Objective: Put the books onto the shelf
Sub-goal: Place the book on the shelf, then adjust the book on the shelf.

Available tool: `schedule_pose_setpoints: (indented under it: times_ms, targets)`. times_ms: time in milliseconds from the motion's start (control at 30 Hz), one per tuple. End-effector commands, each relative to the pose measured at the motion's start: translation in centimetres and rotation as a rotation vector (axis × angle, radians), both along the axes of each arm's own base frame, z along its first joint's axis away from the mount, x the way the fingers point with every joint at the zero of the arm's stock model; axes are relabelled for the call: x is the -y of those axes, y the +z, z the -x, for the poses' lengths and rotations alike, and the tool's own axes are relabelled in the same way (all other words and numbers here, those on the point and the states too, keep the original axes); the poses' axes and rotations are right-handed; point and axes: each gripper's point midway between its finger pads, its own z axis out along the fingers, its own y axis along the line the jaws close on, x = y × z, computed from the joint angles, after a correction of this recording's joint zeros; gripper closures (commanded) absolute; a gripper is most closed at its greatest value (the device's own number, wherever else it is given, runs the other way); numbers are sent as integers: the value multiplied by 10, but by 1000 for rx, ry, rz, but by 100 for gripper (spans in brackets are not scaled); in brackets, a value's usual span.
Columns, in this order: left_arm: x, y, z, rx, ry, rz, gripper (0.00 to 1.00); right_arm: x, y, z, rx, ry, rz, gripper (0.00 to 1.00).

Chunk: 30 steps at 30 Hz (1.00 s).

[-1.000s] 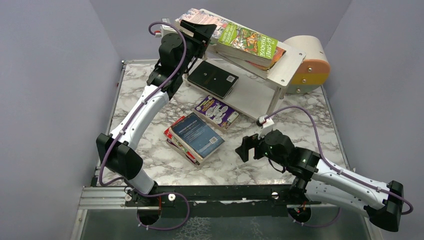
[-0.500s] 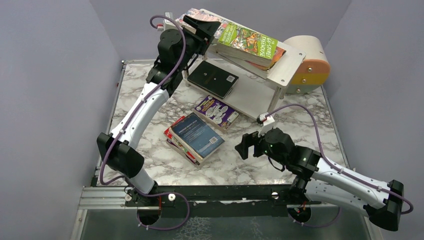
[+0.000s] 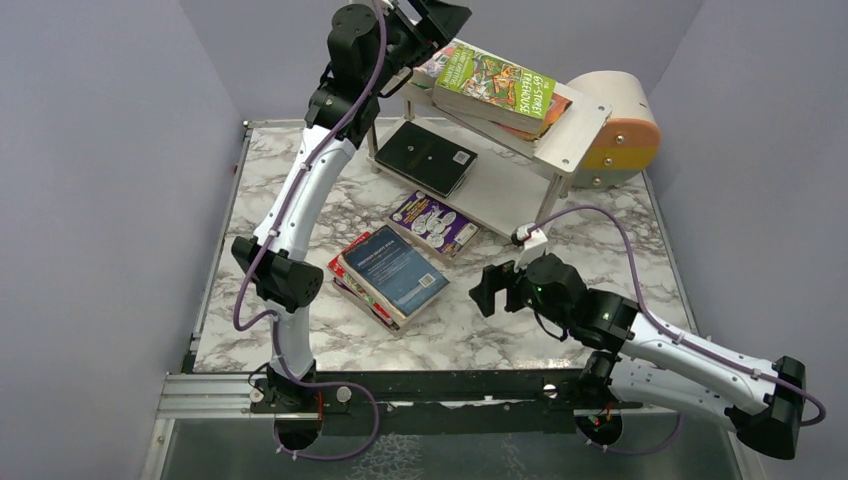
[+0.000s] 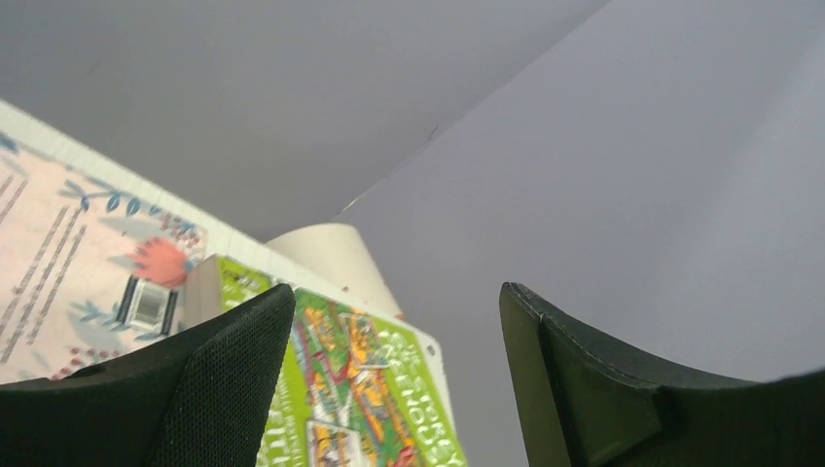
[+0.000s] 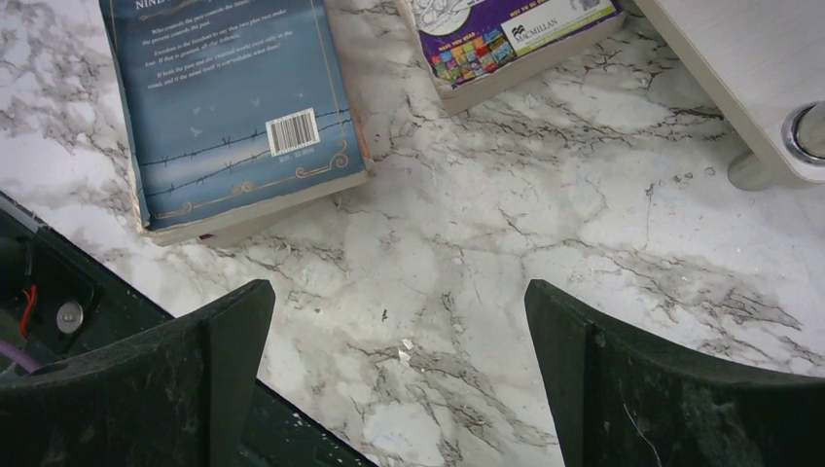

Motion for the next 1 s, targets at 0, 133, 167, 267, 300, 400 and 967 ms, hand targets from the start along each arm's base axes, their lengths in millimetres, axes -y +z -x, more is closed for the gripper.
schedule_pose_setpoints:
  times_ms: [0,133,167,267,300,400,967]
  targets:
    - [3,-18,9,35,-36,-75,29,-1,41,-11,105,-32,-75,0]
    - [-8,-13,25,100,-17,-86,28,4,92,-19,248,-51,-160,2]
    - [-9,-13,28,105,-15,-95,28,4,108,-21,286,-50,-174,2]
    - [-11,-14,33,110,-20,-124,28,3,154,-30,388,-54,-182,3]
    - [-11,-14,35,115,-28,-129,28,3,168,-34,420,-62,-182,3]
    - [-12,-12,39,131,-34,-125,26,8,222,-43,538,-107,-222,3]
    - [-12,-16,20,126,-36,-201,24,70,398,-98,760,-667,-216,0]
